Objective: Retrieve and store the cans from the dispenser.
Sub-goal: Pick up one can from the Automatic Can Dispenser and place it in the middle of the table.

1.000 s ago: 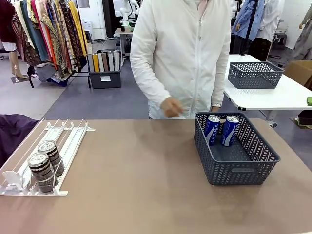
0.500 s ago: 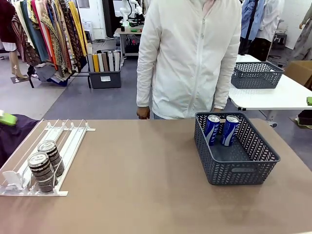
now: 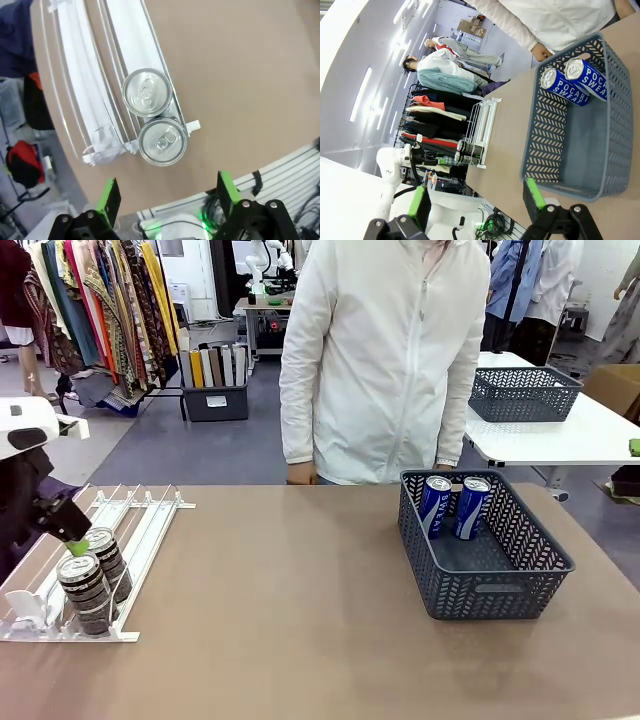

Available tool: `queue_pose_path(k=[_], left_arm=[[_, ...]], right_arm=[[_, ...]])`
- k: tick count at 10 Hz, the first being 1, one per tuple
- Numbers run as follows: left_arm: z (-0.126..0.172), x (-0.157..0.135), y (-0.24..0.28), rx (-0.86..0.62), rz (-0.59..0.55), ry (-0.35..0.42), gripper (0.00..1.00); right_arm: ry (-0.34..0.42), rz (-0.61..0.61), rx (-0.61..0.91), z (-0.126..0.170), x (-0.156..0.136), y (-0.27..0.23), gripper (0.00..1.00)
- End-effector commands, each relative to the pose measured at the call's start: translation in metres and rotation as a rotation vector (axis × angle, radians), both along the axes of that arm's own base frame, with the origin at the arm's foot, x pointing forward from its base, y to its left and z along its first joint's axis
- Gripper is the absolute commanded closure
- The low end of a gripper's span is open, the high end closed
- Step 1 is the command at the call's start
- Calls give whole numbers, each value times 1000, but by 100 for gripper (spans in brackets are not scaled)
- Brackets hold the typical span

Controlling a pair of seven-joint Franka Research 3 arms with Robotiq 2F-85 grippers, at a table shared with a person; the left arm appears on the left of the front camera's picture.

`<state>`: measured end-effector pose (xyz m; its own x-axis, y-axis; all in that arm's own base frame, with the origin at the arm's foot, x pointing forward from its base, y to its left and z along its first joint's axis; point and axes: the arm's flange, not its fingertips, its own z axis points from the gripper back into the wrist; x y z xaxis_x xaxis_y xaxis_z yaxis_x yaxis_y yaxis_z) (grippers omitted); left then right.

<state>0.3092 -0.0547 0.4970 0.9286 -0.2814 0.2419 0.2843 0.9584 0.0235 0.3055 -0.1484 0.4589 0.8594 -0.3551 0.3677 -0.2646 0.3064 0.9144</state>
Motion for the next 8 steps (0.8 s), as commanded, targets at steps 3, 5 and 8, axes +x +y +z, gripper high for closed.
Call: queue_pose_path(k=[3, 5, 8], left_arm=[[11, -4, 5, -84, -7, -35, 0], [6, 0, 1, -23, 18, 30, 0], [-9, 25, 0, -54, 2, 154, 0]], right_arm=[[-18, -8, 23, 5, 3, 1, 0], [-18, -8, 23, 5, 3, 1, 0], [-18, -8, 23, 5, 3, 1, 0]])
